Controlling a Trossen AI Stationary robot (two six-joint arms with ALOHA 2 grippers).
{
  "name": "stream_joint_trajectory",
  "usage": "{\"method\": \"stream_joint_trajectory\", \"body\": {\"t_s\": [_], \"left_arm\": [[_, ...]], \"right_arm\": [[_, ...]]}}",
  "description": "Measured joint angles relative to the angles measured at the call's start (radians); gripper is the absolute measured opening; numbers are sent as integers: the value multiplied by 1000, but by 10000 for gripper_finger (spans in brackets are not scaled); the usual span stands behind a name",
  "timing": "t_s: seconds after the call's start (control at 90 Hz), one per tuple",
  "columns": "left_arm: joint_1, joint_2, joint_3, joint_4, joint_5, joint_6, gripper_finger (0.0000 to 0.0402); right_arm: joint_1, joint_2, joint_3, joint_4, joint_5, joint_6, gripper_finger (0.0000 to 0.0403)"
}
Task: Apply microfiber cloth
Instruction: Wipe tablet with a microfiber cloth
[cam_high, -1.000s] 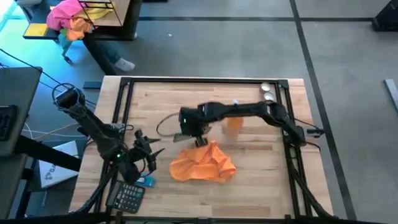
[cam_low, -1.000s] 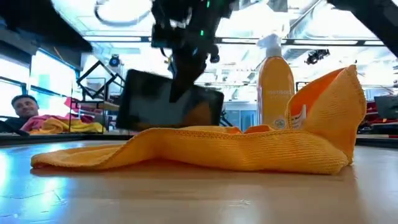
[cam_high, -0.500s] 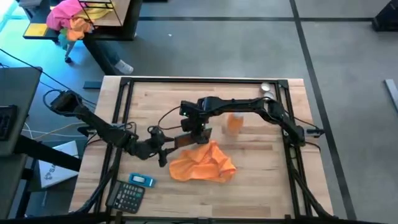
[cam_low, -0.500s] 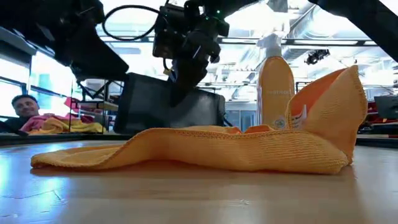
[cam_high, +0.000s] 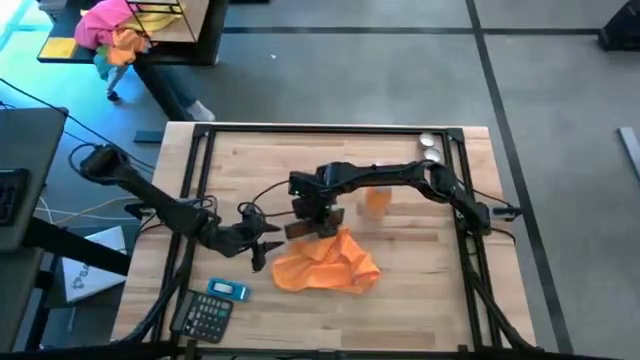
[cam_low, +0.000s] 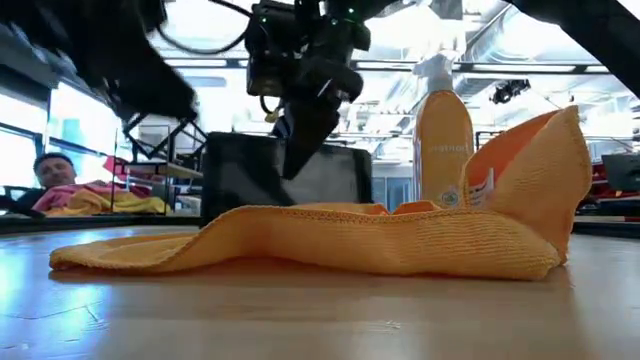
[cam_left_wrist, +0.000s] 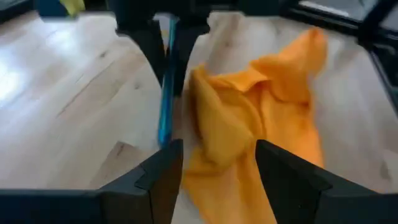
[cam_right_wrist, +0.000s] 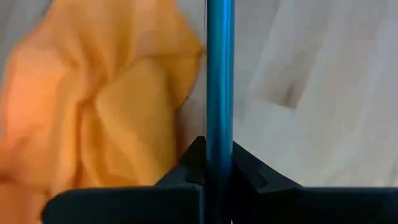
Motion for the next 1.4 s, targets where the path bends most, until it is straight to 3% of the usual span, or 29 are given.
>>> {"method": "stream_joint_trajectory", "body": {"t_s": [0.089, 0.167, 0.433, 0.733, 0.856, 1.067, 1.4], "left_arm": [[-24, -39, 6, -153, -32, -105, 184], [-35, -47, -17, -144, -78, -183, 184], [-30, 22, -156, 196, -106, -77, 184], [-3, 194, -170, 353, -152, -18, 183], [19, 246, -171, 411, -148, 7, 153], [51, 240, -170, 412, -95, -38, 18], [143, 231, -168, 332, -57, -294, 9]], "right_arm": [[7, 0, 0, -12, 16, 26, 6], [21, 0, 0, 22, 45, 37, 6], [50, 0, 0, 157, 84, 59, 6], [48, 0, 0, 221, 76, 150, 6], [48, 0, 0, 227, 52, 150, 12], [48, -2, 0, 220, 121, 151, 71], [97, -70, 108, 11, 358, 143, 181]]}}
